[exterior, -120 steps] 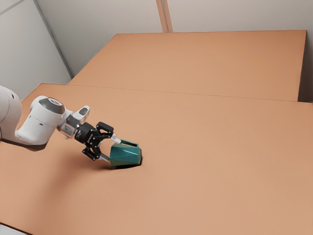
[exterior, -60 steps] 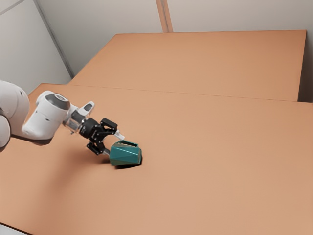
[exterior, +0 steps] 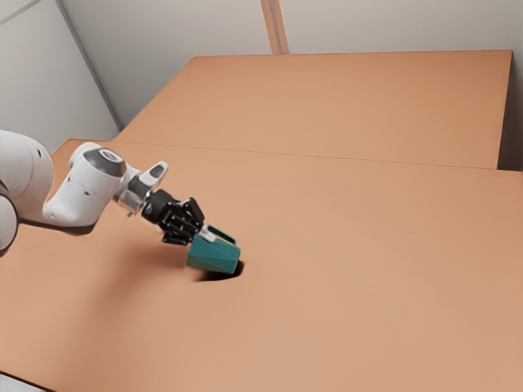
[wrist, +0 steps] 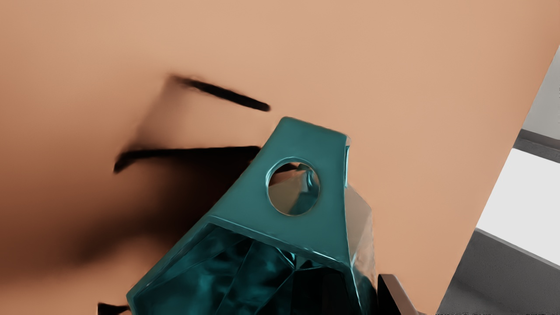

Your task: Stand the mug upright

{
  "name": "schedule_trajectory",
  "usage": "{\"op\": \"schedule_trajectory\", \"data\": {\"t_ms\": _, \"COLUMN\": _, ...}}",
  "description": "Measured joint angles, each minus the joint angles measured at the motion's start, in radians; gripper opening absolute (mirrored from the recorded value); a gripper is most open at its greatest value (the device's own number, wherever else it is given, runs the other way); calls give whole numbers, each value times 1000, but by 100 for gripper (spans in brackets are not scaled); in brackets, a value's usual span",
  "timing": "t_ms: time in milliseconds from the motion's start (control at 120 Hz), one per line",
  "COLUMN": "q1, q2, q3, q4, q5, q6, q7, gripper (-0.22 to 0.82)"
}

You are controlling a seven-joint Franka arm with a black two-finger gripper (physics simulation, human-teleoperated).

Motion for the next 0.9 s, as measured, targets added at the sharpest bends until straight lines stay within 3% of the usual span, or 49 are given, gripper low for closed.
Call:
{"op": "schedule_trajectory", "data": {"t_ms": 200, "q1": -51, "q2": -29, "q3": 1, "q4": 0, "q5": 9, "q6": 2, "q7": -27, "gripper": -15}}
{"op": "schedule_trajectory", "data": {"t_ms": 550, "q1": -103, "q2": -130, "q3": 1, "q4": 22, "q5": 192, "q6": 42, "q7": -110, "gripper": -18}}
{"op": "schedule_trajectory", "data": {"t_ms": 708, "q1": -104, "q2": -124, "q3": 0, "q4": 100, "q5": 403, "q6": 75, "q7": -140, "gripper": -18}}
{"op": "schedule_trajectory", "data": {"t_ms": 900, "q1": -230, "q2": -20, "q3": 0, "q4": 229, "q5": 579, "q6": 115, "q7": -167, "gripper": -18}}
